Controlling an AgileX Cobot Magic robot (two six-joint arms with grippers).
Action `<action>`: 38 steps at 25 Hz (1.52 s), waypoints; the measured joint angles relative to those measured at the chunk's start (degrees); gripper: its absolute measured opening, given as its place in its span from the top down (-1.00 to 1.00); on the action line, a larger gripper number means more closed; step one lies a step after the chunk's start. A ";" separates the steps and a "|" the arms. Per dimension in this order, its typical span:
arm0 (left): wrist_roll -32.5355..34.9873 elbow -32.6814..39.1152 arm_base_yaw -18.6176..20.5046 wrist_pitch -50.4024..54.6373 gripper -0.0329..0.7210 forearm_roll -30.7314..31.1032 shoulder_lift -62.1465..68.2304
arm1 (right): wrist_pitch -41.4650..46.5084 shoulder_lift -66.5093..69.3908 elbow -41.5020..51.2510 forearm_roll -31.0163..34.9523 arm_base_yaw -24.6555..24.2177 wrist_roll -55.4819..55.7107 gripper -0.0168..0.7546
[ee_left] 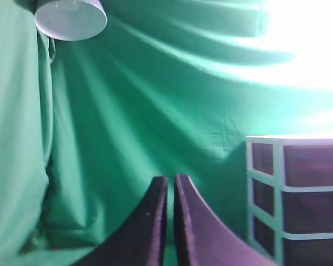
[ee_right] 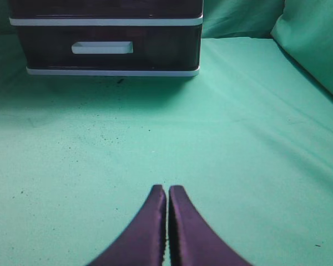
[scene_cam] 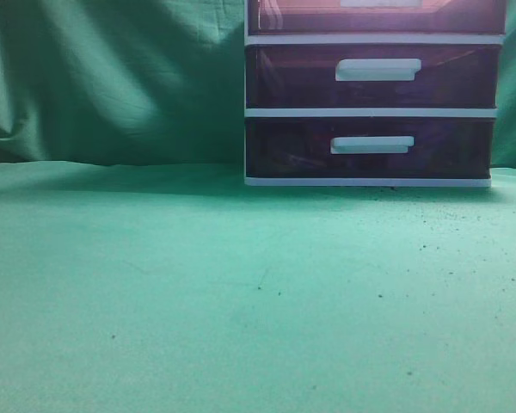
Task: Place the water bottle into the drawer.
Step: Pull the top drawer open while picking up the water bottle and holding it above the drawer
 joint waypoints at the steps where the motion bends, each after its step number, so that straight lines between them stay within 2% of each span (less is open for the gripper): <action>1: -2.86 -0.49 0.00 0.33 0.91 0.13 0.00 | 0.00 0.00 0.00 0.00 0.00 0.00 0.96; 4: -9.39 -5.71 0.00 10.17 0.91 1.58 1.68 | 0.00 0.00 0.00 0.00 0.00 0.00 0.96; 9: -11.36 -14.71 0.00 22.29 0.91 2.39 14.14 | 0.00 0.00 0.00 0.00 0.00 0.00 0.96; 18: -11.67 -17.93 0.00 17.25 0.91 3.07 33.51 | 0.00 0.00 0.00 0.00 0.00 0.00 0.96; 20: -11.67 -18.86 0.00 17.07 0.66 3.57 37.77 | 0.00 0.00 0.00 0.00 0.00 0.00 0.96; 21: -11.67 -19.43 0.00 17.10 0.47 3.57 39.58 | 0.00 0.00 0.00 0.00 0.00 0.00 0.96; 23: -11.67 -20.08 0.00 17.03 0.01 3.57 43.63 | 0.00 0.00 0.00 0.00 0.00 0.00 0.96; 25: -11.80 -20.95 0.00 17.03 -0.54 3.46 46.95 | 0.00 0.00 0.00 0.00 0.00 0.00 0.96; 26: -11.80 -21.49 0.00 17.03 -0.70 3.08 48.73 | 0.00 0.00 0.00 0.00 0.00 0.00 0.96; 28: -11.89 -22.92 0.00 17.60 -0.82 2.52 52.19 | 0.00 0.00 0.00 0.00 0.00 0.00 0.96; 38: -11.89 -32.27 0.00 18.74 -0.78 2.10 72.11 | 0.00 0.00 0.00 0.00 0.00 0.00 0.96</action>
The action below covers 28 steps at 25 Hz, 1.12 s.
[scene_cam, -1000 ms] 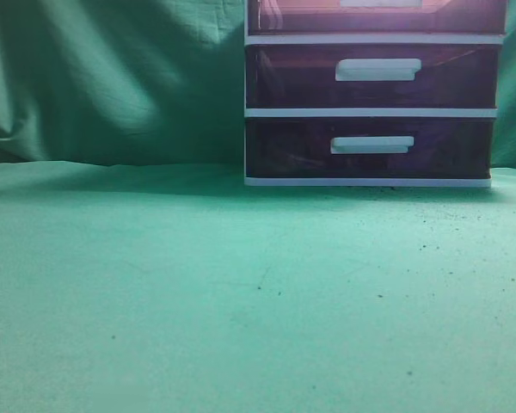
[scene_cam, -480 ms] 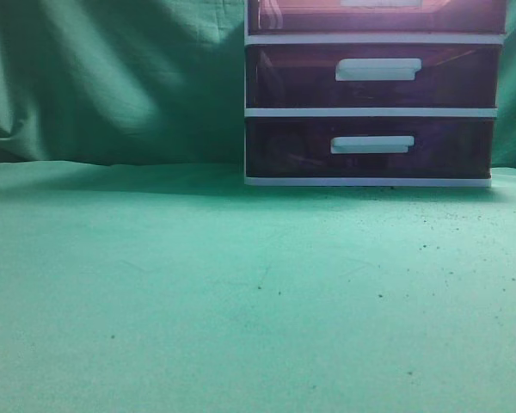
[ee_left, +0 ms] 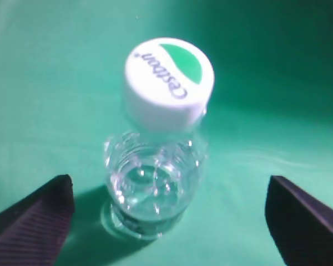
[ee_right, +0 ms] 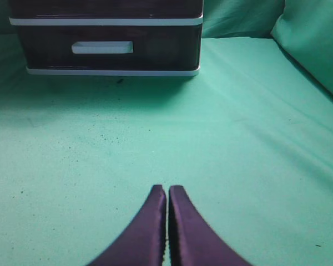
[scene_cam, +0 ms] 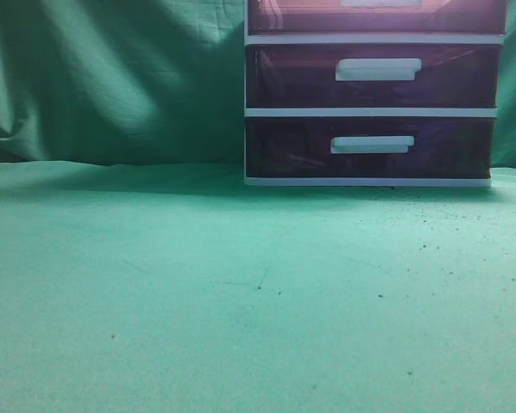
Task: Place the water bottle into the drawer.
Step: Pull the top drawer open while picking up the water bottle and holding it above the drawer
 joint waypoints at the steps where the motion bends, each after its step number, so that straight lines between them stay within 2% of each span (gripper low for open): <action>1: 0.00 -1.07 0.00 -0.36 -0.78 0.00 1.76 | 0.00 0.00 0.00 0.00 0.00 0.00 0.96; 7: 0.00 -7.20 0.00 -0.77 -0.78 0.51 12.27 | 0.00 0.00 0.00 0.00 0.00 0.00 0.96; 13: 0.00 -9.78 0.00 -1.58 -0.05 4.13 15.87 | 0.00 0.00 0.00 0.00 0.00 0.00 0.96; 15: 0.00 -9.82 0.00 -1.58 0.11 4.27 15.87 | 0.00 0.00 0.00 0.00 0.00 0.00 0.96; 17: 0.00 -9.91 0.00 -1.46 0.10 4.36 15.87 | 0.00 0.00 0.00 0.00 0.00 0.00 0.96; 19: 0.00 -9.91 0.00 -0.76 0.17 4.40 15.47 | 0.00 0.00 0.00 0.00 0.00 0.00 0.96; 23: 0.00 -11.57 -1.19 7.27 0.17 4.40 10.89 | 0.00 0.00 0.00 0.00 0.00 0.00 0.96; 28: 0.27 -21.12 -9.97 22.74 0.17 4.40 3.28 | 0.00 0.00 0.00 0.00 0.00 0.00 0.96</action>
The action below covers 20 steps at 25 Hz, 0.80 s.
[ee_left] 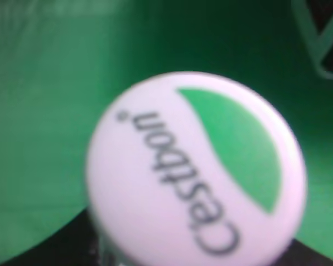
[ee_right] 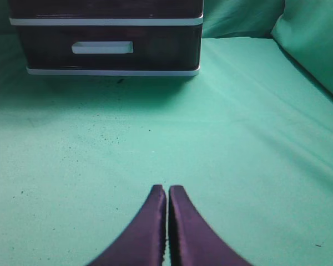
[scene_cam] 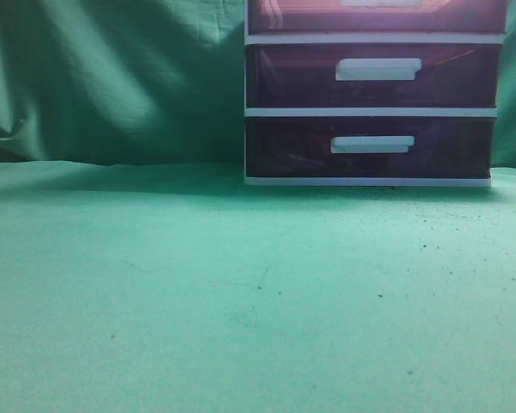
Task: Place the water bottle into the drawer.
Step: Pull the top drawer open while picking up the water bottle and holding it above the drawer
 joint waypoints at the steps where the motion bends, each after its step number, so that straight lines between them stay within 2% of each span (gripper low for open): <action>1: 0.31 -1.81 -1.94 2.24 0.17 0.00 -0.99 | 0.00 0.00 0.00 0.00 0.00 0.00 0.96; 4: 1.73 -5.22 -6.82 6.39 0.17 -0.23 -3.60 | 0.00 0.00 0.00 0.00 0.00 0.00 0.96; 8: 1.90 -6.58 -10.88 10.27 0.17 -0.44 -5.83 | -0.53 0.00 0.00 -0.23 0.00 -0.38 0.96; 12: 2.37 -6.58 -12.28 14.86 0.17 -1.06 -6.68 | -11.43 0.00 0.22 1.48 0.00 -0.49 0.96; 15: 2.49 -6.58 -12.28 16.13 0.17 -2.82 -6.88 | -27.67 0.00 0.22 2.97 0.00 0.46 0.96; 17: 3.50 -6.58 -12.28 16.21 0.17 -3.66 -6.88 | -34.75 0.00 -0.33 3.85 0.00 0.47 0.96; 20: 4.80 -6.58 -12.28 16.21 0.17 -4.95 -6.88 | -31.66 3.04 -8.22 4.45 0.00 0.47 0.96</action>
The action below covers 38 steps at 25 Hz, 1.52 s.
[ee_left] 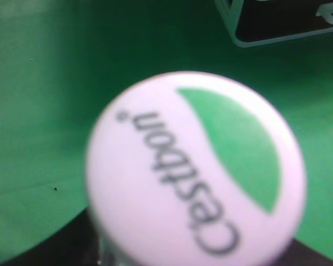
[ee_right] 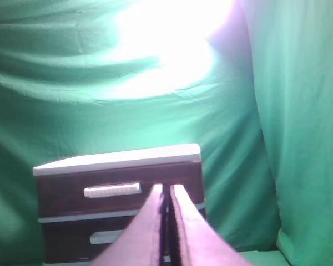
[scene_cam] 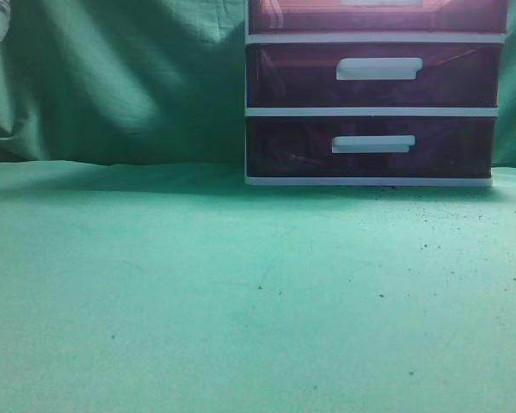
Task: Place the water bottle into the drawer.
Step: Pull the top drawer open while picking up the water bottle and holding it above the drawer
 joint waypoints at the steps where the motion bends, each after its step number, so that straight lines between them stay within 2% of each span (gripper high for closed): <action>1: 0.27 0.00 0.00 0.00 0.17 -0.21 0.00 | 3.63 3.03 -3.77 0.09 0.00 0.00 0.96; 5: 0.51 0.00 0.00 0.00 0.17 -0.50 -0.09 | 17.72 14.60 -15.91 0.13 0.00 -0.80 0.96; 8: 0.72 0.00 0.00 0.00 0.17 -0.72 -0.09 | 19.90 23.80 -20.14 0.03 0.00 -1.50 0.96; 12: 0.82 0.00 0.00 0.05 0.17 -0.89 -0.09 | 10.32 36.64 -22.25 -1.64 0.00 -10.47 0.96; 14: 0.82 0.00 0.00 0.19 0.17 -0.98 -0.09 | 4.29 43.42 -24.76 -5.92 0.00 -19.53 0.96; 15: 0.82 0.00 0.00 0.33 0.17 -0.98 -0.09 | 1.18 47.10 -26.04 -8.75 0.00 -24.97 0.83; 16: 0.82 0.00 0.00 0.56 0.17 -0.98 -0.09 | -1.76 50.72 -27.50 -12.55 0.00 -30.23 0.83; 19: 0.93 0.00 0.00 0.91 0.17 -0.98 -0.09 | -9.47 60.75 -31.16 -21.59 0.00 -41.72 0.43; 23: 0.93 0.00 -0.02 1.05 0.17 -1.02 -0.09 | -11.38 69.88 -36.62 -24.69 2.07 -46.69 0.06; 28: 0.93 0.00 -0.02 1.28 0.17 -1.12 -0.09 | -11.77 77.97 -43.77 -31.01 6.35 -49.42 0.09; 29: 0.93 0.00 -0.02 1.28 0.17 -1.24 -0.09 | -11.77 79.93 -45.27 -31.81 6.84 -49.71 0.03; 38: 0.93 0.00 -0.02 2.52 0.17 -1.24 -0.09 | -9.84 92.49 -57.01 -33.32 7.26 -54.08 0.03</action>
